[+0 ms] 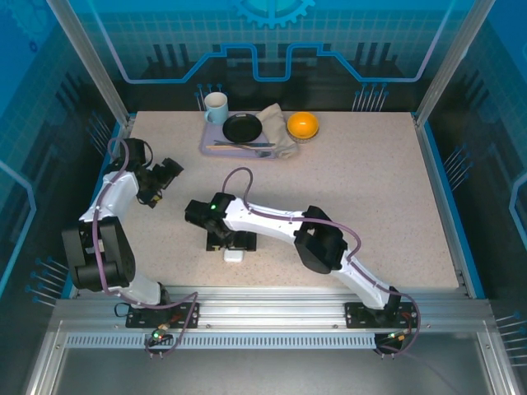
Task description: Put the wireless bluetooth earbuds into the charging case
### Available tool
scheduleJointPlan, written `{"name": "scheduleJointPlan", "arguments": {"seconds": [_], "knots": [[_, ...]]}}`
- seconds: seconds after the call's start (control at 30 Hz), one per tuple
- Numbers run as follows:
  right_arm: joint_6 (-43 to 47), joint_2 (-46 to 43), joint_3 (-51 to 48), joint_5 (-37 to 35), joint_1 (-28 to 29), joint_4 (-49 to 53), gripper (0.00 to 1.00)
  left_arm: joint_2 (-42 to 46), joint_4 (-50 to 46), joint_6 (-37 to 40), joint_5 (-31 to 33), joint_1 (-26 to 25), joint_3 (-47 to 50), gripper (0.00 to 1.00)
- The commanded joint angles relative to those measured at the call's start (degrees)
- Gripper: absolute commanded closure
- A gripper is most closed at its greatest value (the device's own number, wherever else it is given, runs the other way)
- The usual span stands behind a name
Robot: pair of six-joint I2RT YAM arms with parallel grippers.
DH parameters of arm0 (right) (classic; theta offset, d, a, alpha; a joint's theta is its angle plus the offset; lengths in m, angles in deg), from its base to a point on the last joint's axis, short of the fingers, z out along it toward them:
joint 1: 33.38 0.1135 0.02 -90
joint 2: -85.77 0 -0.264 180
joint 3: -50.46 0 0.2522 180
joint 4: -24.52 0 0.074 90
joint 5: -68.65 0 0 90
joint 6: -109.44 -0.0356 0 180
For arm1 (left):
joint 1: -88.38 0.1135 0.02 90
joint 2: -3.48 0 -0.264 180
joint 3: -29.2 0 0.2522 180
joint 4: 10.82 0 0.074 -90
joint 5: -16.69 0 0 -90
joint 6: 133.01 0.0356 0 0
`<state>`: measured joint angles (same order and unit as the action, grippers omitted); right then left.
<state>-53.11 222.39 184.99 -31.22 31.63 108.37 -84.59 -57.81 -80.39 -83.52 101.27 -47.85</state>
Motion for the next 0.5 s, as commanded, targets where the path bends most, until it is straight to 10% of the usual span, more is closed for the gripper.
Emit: {"name": "scheduleJointPlan", "arguments": {"seconds": [0.0,0.47], "knots": [[-2.3,1.9,1.8,0.6,1.4,3.3,0.07,1.0,-1.5,0.9,-2.0,0.6,-1.6,0.01],[-1.8,2.2,-1.5,1.5,1.9,-0.8,0.1,1.9,-0.7,0.8,-3.1,0.6,-0.8,0.01]]}}
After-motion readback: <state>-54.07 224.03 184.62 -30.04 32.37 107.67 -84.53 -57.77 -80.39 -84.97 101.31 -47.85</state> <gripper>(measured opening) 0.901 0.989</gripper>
